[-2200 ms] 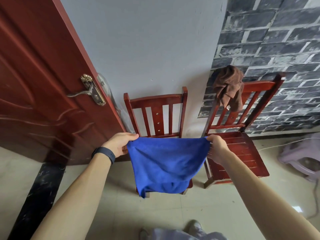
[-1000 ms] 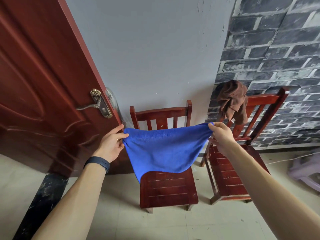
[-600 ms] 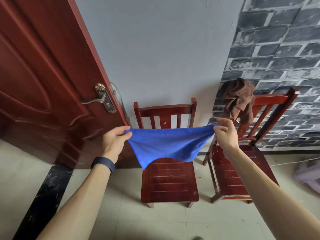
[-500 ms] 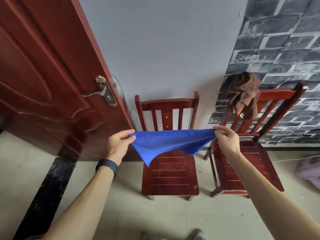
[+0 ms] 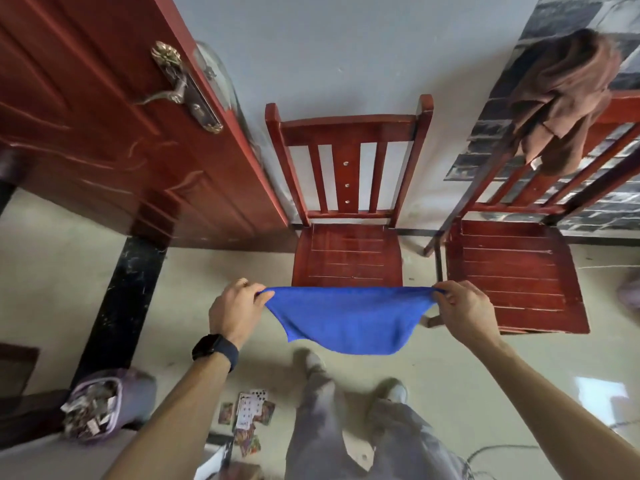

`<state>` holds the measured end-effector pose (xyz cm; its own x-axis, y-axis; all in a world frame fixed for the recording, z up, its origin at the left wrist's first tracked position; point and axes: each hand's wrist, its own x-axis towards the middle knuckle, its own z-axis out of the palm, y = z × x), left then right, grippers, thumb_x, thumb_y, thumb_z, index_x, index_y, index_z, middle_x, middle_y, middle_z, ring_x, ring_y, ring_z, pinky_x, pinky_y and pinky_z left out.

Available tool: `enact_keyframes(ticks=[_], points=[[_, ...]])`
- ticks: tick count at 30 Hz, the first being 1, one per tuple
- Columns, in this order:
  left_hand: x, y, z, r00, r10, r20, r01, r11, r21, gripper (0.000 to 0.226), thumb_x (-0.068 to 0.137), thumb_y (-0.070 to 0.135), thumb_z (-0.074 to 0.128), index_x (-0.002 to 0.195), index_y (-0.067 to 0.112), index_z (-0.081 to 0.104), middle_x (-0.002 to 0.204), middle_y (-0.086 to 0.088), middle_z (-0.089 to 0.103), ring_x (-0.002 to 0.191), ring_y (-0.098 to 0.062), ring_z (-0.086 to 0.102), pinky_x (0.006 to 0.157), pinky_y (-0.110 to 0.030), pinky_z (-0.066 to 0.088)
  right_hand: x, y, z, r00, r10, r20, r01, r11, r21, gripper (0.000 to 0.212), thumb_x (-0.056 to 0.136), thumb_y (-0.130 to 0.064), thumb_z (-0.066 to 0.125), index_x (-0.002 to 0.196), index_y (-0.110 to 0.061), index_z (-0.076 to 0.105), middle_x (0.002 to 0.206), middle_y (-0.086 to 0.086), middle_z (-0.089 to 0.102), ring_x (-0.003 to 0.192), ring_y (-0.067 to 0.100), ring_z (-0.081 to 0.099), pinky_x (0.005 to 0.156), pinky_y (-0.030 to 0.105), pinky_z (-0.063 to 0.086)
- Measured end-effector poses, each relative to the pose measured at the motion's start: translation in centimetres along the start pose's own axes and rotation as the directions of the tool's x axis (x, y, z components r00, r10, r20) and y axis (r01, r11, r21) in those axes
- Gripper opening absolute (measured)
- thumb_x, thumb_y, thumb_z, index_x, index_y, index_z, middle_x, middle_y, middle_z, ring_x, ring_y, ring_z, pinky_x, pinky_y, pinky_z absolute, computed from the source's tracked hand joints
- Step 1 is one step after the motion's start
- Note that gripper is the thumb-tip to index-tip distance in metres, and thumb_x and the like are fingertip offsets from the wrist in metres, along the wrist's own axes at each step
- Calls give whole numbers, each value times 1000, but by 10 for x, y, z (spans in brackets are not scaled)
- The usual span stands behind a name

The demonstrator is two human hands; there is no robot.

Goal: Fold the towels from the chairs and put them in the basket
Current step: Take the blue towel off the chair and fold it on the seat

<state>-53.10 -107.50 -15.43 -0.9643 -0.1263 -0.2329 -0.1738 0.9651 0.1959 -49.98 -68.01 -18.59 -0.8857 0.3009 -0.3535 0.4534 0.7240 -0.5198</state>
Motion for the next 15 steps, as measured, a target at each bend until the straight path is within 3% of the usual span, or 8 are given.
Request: enact_keyframes(ticks=[3, 7, 10, 12, 15], points=[[37, -1, 15, 996, 86, -2, -85, 989, 123, 32, 100, 47, 47, 101, 26, 70, 97, -3, 61, 89, -32, 64, 61, -33, 41, 33, -6, 22, 999, 31, 22, -31, 999, -19, 18, 94, -31, 60, 107, -33, 72, 100, -1, 63, 90, 29, 69, 85, 43, 54], [110, 5, 53, 994, 20, 105, -35, 989, 146, 33, 102, 49, 39, 109, 29, 64, 104, -4, 68, 95, -33, 64, 65, -30, 38, 97, -20, 60, 991, 135, 12, -133, 984, -121, 23, 96, -38, 54, 114, -36, 69, 111, 4, 65, 102, 38, 63, 84, 41, 51], [169, 6, 93, 985, -74, 153, 69, 997, 35, 29, 100, 49, 45, 102, 28, 65, 95, -6, 71, 89, -35, 63, 66, -32, 45, 149, -20, 95, 977, 215, -11, -215, 974, -76, 24, 94, -37, 52, 112, -35, 68, 105, 8, 70, 94, 38, 61, 74, 37, 45], [206, 5, 122, 973, -126, 194, 145, 986, -86, 25, 97, 48, 50, 96, 28, 65, 83, 4, 73, 85, -30, 64, 67, -31, 48, 181, -18, 119, 964, 266, -33, -266, 964, -9, 26, 94, -35, 50, 113, -32, 67, 92, 9, 72, 84, 34, 59, 70, 35, 43], [253, 6, 161, 950, -183, 255, 256, 922, -292, 22, 91, 48, 52, 83, 31, 63, 70, 16, 72, 76, -22, 69, 72, -32, 54, 223, -15, 152, 926, 375, -40, -368, 921, 126, 24, 92, -36, 46, 109, -34, 63, 80, 6, 73, 82, 30, 68, 74, 38, 55]])
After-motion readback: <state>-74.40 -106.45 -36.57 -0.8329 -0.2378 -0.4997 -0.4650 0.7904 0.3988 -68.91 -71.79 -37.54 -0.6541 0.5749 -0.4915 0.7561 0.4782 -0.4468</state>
